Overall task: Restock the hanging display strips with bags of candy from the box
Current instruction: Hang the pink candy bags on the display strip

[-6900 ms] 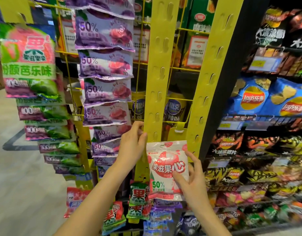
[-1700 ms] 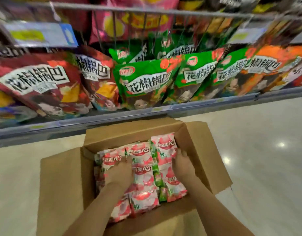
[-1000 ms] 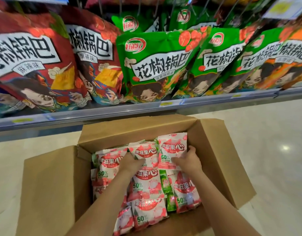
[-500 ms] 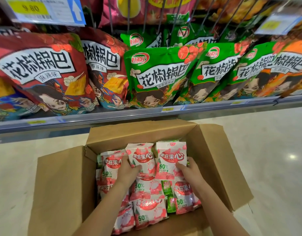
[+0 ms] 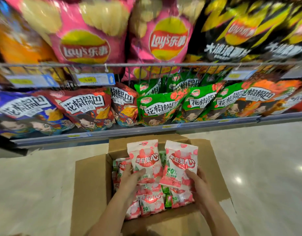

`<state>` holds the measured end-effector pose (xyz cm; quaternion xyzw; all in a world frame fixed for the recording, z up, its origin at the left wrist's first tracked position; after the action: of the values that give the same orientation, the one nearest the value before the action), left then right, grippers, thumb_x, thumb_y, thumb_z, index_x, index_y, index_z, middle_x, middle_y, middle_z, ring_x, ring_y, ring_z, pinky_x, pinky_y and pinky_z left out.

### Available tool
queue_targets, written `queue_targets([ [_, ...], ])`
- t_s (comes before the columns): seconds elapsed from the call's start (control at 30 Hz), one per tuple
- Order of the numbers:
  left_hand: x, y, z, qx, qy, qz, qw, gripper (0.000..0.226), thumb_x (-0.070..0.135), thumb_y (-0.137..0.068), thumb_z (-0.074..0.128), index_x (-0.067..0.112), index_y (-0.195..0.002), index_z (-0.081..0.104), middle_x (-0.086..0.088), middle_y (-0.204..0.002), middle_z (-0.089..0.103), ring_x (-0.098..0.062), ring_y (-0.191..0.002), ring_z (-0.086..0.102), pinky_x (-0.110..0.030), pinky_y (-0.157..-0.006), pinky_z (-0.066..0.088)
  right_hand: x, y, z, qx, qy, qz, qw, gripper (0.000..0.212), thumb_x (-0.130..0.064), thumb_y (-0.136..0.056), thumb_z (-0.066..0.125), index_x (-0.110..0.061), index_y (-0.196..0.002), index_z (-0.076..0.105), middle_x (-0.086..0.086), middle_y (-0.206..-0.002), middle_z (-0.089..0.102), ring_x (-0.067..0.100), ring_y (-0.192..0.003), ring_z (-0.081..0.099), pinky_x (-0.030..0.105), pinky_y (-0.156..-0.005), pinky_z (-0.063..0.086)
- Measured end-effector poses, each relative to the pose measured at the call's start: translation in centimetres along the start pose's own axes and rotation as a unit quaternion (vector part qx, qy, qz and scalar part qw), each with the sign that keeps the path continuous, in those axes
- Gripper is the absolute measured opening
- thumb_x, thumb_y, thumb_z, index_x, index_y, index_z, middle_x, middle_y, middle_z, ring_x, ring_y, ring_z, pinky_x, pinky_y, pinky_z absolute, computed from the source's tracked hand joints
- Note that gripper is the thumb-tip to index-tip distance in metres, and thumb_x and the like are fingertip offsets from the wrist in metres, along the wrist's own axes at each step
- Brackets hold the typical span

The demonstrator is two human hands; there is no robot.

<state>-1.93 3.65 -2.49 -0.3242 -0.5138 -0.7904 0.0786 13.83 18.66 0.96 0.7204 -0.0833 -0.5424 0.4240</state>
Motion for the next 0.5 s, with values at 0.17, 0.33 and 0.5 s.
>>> queue_targets([
  [0.17, 6.9, 9.7, 1.9, -0.013, 0.026, 0.051, 0.998, 0.043, 0.001, -0.088, 0.057, 0.02, -0.125, 0.045, 0.001, -0.106, 0.066, -0.017, -0.096, 0.062, -0.045, -0.092, 0.045, -8.0, 9.4, 1.0, -0.019, -0.046, -0.024, 0.998, 0.014, -0.014, -0.09, 0.057, -0.02, -0.102, 0.054, 0.005, -0.085, 0.074, 0.023, -0.071, 0.072, 0.039, -0.067, 0.055],
  [0.33, 15.6, 20.7, 3.9, -0.011, 0.01, 0.12, 0.993, 0.041, 0.003, -0.089, 0.056, 0.029, -0.121, 0.048, 0.0, -0.109, 0.069, -0.027, -0.1, 0.065, -0.045, -0.082, 0.054, -18.2, 19.7, 1.9, -0.037, -0.058, -0.094, 0.993, 0.015, -0.004, -0.09, 0.053, -0.012, -0.102, 0.054, 0.008, -0.086, 0.072, 0.015, -0.062, 0.07, 0.026, -0.048, 0.052],
  [0.5, 25.8, 33.1, 6.7, -0.015, 0.021, 0.203, 0.979, 0.052, 0.004, -0.085, 0.062, 0.023, -0.13, 0.043, 0.001, -0.11, 0.068, -0.023, -0.102, 0.063, -0.041, -0.079, 0.051, -28.6, 30.7, 2.6, -0.072, -0.065, -0.152, 0.984, 0.017, -0.003, -0.089, 0.054, -0.01, -0.105, 0.054, 0.008, -0.083, 0.073, 0.017, -0.064, 0.071, 0.026, -0.047, 0.052],
])
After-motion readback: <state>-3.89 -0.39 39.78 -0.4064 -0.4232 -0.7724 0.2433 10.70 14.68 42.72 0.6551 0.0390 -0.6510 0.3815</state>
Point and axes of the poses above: each hand's wrist, its own y-axis away from the middle knuckle, its own z-axis out of the palm, x = y × z, the point moved 7 cm from there along -y, towards the middle knuckle
